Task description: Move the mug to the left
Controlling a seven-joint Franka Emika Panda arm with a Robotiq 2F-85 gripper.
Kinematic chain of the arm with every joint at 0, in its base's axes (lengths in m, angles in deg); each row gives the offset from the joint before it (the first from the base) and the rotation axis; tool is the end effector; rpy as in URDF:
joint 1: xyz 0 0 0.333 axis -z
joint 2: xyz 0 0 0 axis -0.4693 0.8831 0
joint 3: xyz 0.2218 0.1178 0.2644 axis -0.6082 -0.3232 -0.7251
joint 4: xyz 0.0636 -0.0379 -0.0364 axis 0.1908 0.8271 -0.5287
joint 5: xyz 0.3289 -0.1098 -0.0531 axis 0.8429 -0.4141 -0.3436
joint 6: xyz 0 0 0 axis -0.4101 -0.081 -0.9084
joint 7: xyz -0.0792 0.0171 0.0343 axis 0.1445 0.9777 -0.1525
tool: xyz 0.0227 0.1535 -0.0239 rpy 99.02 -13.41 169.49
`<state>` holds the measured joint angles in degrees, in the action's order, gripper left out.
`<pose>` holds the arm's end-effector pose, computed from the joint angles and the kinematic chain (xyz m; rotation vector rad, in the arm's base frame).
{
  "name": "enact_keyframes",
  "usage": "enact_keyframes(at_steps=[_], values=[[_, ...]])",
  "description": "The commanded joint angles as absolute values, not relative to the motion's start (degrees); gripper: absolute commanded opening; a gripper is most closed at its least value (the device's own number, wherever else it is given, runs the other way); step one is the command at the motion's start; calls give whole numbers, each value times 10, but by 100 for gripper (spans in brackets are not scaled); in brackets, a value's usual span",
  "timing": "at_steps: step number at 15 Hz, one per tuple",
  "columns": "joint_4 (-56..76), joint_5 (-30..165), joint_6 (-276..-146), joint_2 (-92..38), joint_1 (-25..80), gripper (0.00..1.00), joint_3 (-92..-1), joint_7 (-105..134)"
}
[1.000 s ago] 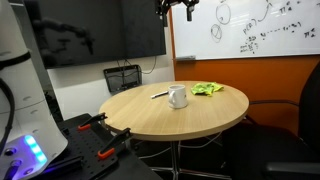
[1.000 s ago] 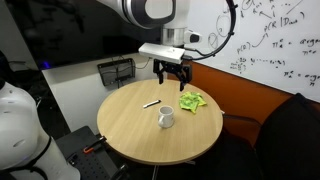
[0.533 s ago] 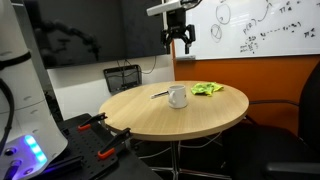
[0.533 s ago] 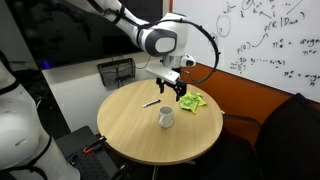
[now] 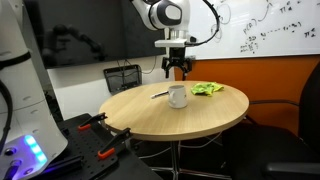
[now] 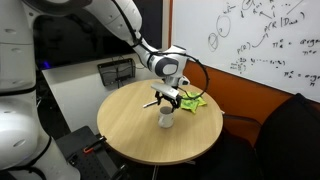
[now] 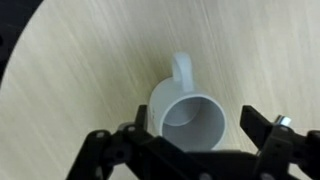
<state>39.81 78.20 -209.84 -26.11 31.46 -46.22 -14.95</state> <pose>0.5373 -0.0618 0.2837 -3.0216 -0.3080 0.1351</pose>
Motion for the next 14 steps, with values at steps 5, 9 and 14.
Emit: enact_keyframes(at_steps=[5,9,14], values=[[268,794,-2106,-132,387,98,-517,-222],[237,774,-2098,-95,408,62,-544,-279],[238,719,-2117,-85,396,23,-542,-292]])
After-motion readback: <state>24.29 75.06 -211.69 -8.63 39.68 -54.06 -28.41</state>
